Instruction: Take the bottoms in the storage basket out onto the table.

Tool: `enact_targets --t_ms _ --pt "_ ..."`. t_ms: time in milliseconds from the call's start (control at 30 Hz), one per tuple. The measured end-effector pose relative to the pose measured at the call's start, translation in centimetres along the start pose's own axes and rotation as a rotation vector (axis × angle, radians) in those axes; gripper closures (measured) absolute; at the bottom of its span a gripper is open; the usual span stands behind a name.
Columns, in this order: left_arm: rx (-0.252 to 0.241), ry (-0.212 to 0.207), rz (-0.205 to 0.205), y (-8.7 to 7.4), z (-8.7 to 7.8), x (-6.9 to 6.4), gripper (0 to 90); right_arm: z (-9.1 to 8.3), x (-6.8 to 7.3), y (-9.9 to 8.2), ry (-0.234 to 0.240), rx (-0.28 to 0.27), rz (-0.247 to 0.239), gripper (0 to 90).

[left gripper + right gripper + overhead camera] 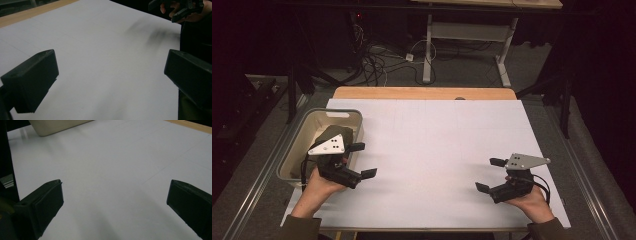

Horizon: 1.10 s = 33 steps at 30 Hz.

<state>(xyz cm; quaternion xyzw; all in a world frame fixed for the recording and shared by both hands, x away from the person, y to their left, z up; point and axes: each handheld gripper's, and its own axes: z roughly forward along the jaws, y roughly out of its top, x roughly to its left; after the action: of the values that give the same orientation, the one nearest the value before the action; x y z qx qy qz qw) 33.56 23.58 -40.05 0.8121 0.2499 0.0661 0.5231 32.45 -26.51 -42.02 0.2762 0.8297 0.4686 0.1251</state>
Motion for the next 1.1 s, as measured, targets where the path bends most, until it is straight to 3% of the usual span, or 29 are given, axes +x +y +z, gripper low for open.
enact_targets --t_ms 233,1100 --pt "0.003 0.002 -0.012 0.4 -0.1 0.1 0.0 0.1 -0.1 -0.2 -0.004 -0.007 0.003 1.4" --pt "0.03 0.041 0.02 3.0 -0.7 0.7 0.0 0.5 -0.3 -0.7 -0.017 -0.026 0.013 1.2"
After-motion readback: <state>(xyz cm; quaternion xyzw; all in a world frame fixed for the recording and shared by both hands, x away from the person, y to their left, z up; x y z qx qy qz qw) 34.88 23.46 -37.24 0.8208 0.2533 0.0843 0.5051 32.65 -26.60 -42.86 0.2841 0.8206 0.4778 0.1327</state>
